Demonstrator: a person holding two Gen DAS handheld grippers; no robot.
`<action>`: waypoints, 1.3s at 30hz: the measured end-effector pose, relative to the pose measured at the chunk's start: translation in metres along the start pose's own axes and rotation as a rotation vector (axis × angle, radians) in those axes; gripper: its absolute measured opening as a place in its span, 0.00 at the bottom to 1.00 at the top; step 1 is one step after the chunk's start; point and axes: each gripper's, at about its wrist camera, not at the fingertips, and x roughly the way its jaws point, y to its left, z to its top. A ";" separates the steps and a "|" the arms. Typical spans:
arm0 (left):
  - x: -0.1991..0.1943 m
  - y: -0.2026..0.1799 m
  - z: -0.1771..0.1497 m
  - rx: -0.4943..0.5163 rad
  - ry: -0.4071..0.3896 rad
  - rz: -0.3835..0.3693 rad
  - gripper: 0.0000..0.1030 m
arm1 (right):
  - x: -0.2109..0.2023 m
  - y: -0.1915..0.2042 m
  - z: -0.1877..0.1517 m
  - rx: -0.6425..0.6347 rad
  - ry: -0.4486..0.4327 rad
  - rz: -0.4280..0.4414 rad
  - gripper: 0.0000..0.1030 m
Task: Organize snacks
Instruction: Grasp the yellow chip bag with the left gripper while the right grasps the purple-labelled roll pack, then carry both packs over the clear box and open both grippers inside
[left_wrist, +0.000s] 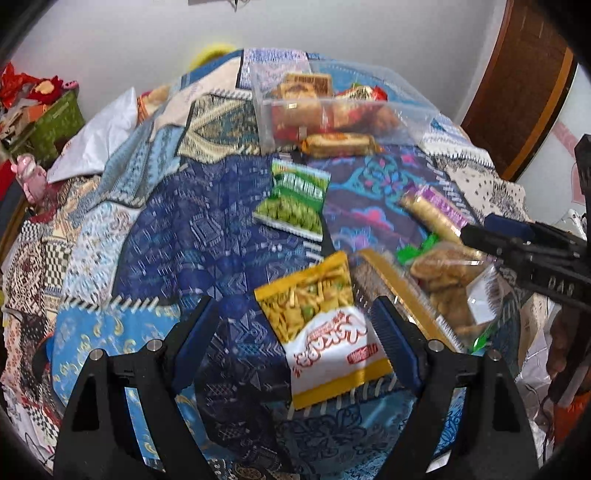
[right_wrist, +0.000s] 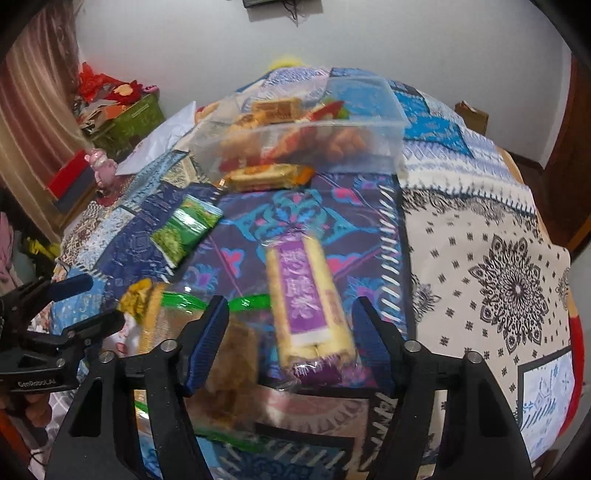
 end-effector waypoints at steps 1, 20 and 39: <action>0.003 0.000 -0.002 -0.003 0.009 -0.004 0.82 | 0.001 -0.004 -0.001 0.002 0.006 -0.008 0.57; 0.030 0.011 0.000 -0.062 0.051 -0.100 0.59 | 0.034 -0.018 0.010 0.014 0.065 0.056 0.54; 0.001 0.011 0.014 -0.040 -0.055 -0.070 0.35 | 0.007 -0.030 0.010 -0.016 0.000 -0.002 0.40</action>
